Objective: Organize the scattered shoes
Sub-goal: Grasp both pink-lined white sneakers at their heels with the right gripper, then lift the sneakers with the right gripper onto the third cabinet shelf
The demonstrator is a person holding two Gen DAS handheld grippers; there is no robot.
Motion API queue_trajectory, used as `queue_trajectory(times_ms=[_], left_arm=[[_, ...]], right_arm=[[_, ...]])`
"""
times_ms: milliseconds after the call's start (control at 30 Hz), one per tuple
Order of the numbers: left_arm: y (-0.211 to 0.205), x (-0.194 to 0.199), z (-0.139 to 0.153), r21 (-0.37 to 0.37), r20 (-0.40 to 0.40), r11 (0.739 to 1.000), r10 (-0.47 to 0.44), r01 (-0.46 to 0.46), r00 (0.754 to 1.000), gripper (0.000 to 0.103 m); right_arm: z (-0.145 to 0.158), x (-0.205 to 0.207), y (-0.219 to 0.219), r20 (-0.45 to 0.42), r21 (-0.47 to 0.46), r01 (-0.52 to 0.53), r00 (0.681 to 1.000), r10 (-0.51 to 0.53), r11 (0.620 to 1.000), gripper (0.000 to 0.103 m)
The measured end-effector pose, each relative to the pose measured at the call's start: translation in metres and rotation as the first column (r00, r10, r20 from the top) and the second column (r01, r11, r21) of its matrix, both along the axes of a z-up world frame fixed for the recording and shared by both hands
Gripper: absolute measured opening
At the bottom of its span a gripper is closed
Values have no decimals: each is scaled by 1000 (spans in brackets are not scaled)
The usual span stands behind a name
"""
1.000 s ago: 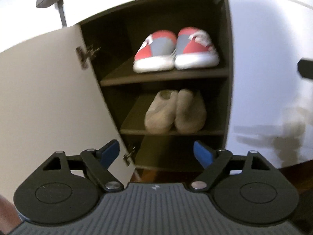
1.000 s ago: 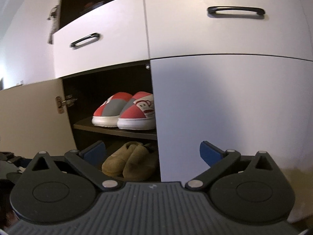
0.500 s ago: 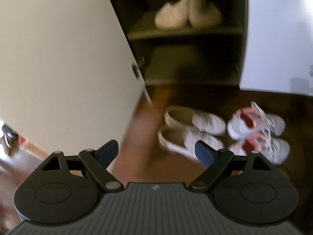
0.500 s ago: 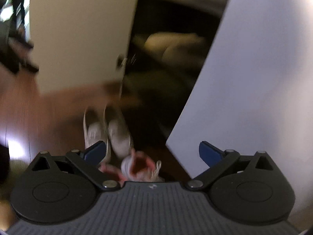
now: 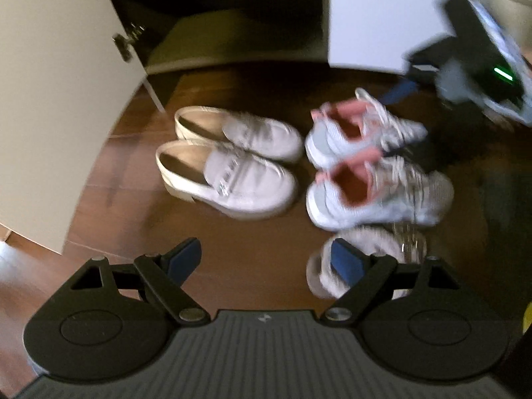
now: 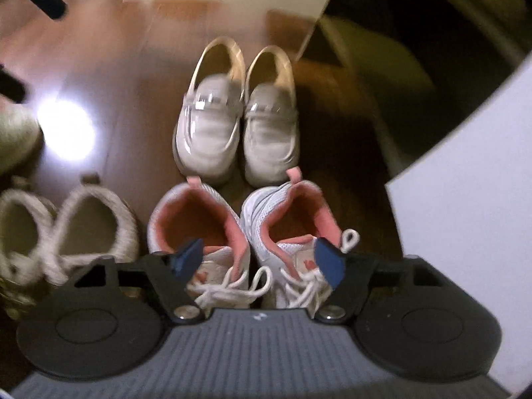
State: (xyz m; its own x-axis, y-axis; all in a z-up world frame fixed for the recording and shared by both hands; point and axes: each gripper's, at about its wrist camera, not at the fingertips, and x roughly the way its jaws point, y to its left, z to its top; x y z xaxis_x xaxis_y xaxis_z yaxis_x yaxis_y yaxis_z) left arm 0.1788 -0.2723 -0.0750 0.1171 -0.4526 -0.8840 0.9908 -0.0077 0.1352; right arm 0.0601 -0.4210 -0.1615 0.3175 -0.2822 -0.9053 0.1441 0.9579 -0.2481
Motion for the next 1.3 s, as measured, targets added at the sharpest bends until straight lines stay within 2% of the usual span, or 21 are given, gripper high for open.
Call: queue_trajectory(times_ms=[133,167,267,333,400,467,633,700,767,833,867,933,967,1000,1033,1067,1100,1133,1200,1300], left_arm=[[5,7,-16,40,5,999,10,-10,1000,88],[6,9,-19,50,2,999,16,-17,1000,88],[7,15,-24,60,-6,998,33,-33,999,88],[6,17,-24,59,-15,997,47,-46,999,88],[3,21,-25,61,-31,996,64,-62,997,88],[0,23,-23,59,-32,996,65,-63,997,88],[-11,33,-2,14,17,1000,24,-24,1000,88],[-17,39,10,2,32,1000,-7,7,999,88],[-27,46,23,-4,63,996,-94,94,994,88],[-36,53,32,-17,106,982,-183,186,977,88],[-41,56,36,-28,133,969,-238,244,962,88],[-48,64,37,-58,204,923,-363,381,909,88],[-51,68,35,-71,247,893,-417,445,875,88],[-56,72,28,-87,302,853,-470,515,829,88],[-63,76,21,-108,339,825,-495,555,800,88],[-69,77,15,-124,344,816,-498,564,796,88],[-77,80,8,-142,336,812,-499,566,799,88],[-88,82,-2,-167,319,811,-494,561,809,88],[-111,86,-22,-201,275,826,-469,527,839,88],[-145,90,-53,-221,174,867,-415,446,893,88]], right_arm=[[-35,16,-8,-105,21,-65,992,67,998,63],[-42,18,-10,-127,37,-65,989,69,997,51],[-58,25,-19,-184,64,-25,982,37,998,39],[-67,29,-22,-202,77,6,979,10,997,38],[-71,30,-21,-205,101,20,979,1,995,30],[-68,27,-17,-200,102,43,980,-21,994,23],[-40,18,-15,-166,104,188,972,-169,977,21],[2,19,-19,-76,77,340,939,-335,937,21],[39,24,-33,17,112,479,875,-484,871,21],[64,28,-44,82,144,562,814,-576,815,21],[80,34,-55,127,176,622,754,-644,763,21],[116,49,-82,216,264,737,584,-782,623,21],[127,57,-95,239,300,773,506,-829,558,21],[133,63,-104,250,318,793,458,-853,519,21],[136,68,-111,258,331,807,421,-870,489,21],[141,83,-130,262,358,838,333,-905,412,21],[140,94,-142,261,368,853,286,-922,369,21],[137,101,-149,259,368,862,266,-929,349,21],[126,118,-169,240,358,887,216,-946,293,21],[100,138,-197,207,333,920,141,-968,205,21]])
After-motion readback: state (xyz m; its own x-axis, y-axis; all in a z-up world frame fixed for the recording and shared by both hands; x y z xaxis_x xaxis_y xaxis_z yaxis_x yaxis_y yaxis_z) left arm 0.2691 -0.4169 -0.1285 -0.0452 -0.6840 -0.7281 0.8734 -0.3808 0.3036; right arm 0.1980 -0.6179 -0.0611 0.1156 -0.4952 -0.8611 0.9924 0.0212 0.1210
